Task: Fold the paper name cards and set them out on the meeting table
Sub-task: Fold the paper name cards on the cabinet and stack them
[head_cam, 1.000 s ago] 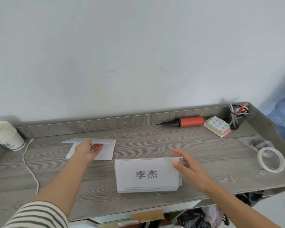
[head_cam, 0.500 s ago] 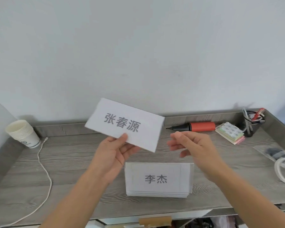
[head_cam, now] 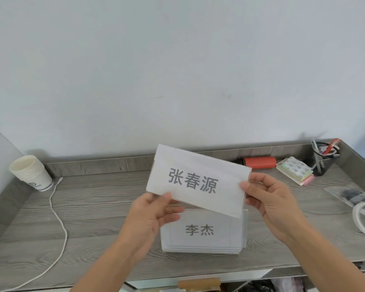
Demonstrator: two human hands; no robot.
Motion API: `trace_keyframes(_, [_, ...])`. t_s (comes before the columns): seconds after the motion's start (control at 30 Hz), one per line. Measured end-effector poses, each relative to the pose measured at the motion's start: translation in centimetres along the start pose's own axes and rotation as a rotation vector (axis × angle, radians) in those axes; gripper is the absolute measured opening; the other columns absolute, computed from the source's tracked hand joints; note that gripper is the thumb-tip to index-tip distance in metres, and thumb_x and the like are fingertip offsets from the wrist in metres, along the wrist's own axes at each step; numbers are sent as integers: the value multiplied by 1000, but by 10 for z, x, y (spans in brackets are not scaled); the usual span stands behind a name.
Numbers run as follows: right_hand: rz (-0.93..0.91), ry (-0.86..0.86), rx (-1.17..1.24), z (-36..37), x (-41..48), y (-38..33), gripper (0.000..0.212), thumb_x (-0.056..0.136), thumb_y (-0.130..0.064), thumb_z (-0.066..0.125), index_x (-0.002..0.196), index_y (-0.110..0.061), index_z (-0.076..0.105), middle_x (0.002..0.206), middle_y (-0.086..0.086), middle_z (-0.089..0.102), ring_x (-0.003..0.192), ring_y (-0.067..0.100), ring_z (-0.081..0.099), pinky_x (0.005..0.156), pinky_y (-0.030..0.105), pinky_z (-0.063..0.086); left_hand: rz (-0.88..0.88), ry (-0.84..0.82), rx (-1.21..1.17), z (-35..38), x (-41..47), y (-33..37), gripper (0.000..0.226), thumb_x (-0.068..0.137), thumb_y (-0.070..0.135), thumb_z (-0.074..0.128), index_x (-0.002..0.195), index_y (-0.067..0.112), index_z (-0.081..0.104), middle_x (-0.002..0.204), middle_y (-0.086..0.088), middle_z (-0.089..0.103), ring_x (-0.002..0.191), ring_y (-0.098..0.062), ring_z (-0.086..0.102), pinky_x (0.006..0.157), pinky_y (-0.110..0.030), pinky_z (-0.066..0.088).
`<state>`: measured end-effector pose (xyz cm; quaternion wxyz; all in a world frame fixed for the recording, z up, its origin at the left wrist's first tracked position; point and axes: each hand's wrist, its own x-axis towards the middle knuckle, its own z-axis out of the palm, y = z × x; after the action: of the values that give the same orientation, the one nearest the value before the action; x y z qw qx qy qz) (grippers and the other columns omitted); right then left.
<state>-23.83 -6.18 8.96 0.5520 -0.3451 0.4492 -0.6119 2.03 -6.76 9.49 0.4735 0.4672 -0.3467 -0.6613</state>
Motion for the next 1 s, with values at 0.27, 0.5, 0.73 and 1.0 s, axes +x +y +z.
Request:
trace_keyframes(0.27, [-13,-12,-257,-32,-24,29,51,43,-49,89,78,-15,75,76,10,77,63,15,68,53,19,52,187,160,583,-50,4,-44,20,85,10,66,98,24,71,93,-1,76,89,-21,70,79,-38,58])
trace_keyframes(0.5, [-228,101,-1015,-33,-37,45,7,71,-30,80,72,-29,74,70,-13,72,71,6,65,57,12,48,202,223,572,-51,10,-64,14,85,9,67,89,22,71,81,-6,74,77,-27,65,67,-46,58])
trace_keyframes(0.73, [136,67,-793,-39,-33,54,79,66,-70,63,136,-45,37,126,-16,52,107,4,59,86,35,53,71,158,495,-41,18,-73,65,74,57,63,130,28,47,120,6,59,110,-16,59,94,-45,51])
trace_keyframes(1.0, [25,110,-538,-7,-26,97,62,65,-79,59,123,-68,38,150,-3,40,135,22,43,106,54,41,163,102,439,-17,26,-77,55,83,56,50,132,33,40,117,-4,61,100,-17,65,82,-37,55])
